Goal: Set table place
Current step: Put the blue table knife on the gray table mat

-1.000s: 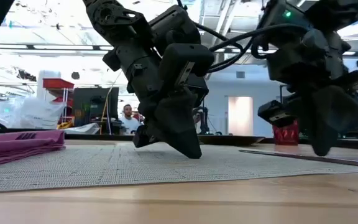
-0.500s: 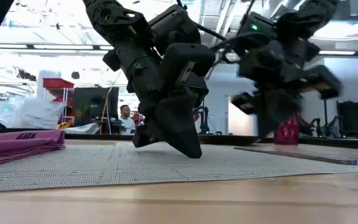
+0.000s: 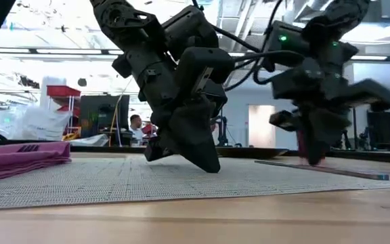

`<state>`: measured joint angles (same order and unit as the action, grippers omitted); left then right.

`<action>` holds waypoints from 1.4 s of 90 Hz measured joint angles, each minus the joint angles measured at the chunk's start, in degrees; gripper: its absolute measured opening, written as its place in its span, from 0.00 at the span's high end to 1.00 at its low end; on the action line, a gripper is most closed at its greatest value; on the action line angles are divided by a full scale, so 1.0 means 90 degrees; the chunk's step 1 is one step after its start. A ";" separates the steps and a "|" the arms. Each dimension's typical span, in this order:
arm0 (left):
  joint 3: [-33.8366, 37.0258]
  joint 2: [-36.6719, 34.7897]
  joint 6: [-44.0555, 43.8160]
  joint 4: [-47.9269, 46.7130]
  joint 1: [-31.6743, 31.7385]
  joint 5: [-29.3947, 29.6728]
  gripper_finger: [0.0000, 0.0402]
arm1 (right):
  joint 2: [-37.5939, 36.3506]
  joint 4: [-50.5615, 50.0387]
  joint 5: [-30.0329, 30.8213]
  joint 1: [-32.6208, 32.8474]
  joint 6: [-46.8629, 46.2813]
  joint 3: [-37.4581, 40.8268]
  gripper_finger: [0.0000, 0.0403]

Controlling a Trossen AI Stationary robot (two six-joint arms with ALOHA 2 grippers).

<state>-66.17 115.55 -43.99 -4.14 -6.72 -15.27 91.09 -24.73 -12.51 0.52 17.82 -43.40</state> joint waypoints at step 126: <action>-0.0007 0.0000 -0.0073 0.0066 -0.0002 0.0061 1.00 | 0.0310 0.0005 -0.0260 0.0165 -0.0618 -0.0533 1.00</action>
<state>-66.24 115.55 -44.64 -3.55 -6.74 -14.72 93.87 -24.68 -14.85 2.00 12.26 -48.20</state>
